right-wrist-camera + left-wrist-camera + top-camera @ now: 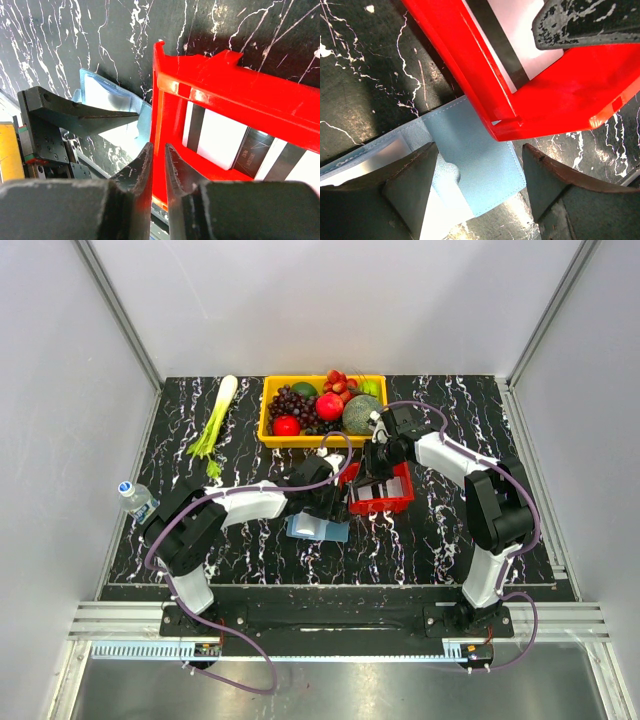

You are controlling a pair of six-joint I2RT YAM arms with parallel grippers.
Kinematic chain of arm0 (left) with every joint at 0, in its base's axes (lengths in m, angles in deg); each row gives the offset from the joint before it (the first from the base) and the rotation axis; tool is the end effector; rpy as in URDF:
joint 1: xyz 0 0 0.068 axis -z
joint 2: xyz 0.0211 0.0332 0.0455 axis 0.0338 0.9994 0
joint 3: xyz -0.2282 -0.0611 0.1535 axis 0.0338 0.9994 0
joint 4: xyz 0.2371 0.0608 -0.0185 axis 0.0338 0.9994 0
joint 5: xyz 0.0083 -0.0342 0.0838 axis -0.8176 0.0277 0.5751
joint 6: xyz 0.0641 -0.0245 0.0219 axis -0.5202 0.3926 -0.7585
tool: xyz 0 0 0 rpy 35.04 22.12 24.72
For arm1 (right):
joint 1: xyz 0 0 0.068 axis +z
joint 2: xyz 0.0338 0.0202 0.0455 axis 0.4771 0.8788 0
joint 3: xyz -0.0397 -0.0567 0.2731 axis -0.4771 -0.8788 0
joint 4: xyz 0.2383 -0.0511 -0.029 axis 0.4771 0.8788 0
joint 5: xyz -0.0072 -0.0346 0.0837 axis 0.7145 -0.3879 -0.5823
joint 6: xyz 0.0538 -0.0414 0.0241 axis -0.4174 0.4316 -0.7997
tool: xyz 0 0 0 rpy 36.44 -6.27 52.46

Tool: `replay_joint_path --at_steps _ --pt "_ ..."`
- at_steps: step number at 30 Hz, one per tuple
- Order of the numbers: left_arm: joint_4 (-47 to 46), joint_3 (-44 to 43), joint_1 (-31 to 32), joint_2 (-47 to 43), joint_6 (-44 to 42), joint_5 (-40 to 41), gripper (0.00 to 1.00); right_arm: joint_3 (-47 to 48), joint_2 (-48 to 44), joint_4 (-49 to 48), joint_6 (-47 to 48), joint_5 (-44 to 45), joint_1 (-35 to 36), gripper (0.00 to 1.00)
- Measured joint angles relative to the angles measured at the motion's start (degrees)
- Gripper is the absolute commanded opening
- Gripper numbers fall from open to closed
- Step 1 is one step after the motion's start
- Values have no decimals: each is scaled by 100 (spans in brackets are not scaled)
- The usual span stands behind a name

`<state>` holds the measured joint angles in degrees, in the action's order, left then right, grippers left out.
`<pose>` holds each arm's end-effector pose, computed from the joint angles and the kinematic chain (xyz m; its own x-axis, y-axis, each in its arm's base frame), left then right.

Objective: Put the credit cards into the card holder
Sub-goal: Pick up the credit card from the storage box.

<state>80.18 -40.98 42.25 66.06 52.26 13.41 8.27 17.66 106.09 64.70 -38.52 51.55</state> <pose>0.2507 -0.2561 0.1637 -0.8255 0.2061 -0.5254 0.4443 0.8115 -0.3797 0.3410 0.1757 0.1986 -0.9535 -0.0520 -0.2968 -0.2185 0.7977 0.5621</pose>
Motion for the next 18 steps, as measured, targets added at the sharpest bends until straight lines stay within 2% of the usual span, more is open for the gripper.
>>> replay_joint_path --at_steps 2,4,6,12,18 --pt "0 0 0 0 -11 0 73 0 2 0 0 2 0 23" --pt "0 0 0 0 -13 0 73 0 2 0 -2 46 2 33" --pt "0 0 0 0 -15 0 73 0 2 0 -37 197 7 38" --pt "-9 7 -2 0 2 31 73 155 63 308 4 916 20 42" --pt "-245 247 -138 -153 195 85 74 153 118 514 173 1770 37 41"
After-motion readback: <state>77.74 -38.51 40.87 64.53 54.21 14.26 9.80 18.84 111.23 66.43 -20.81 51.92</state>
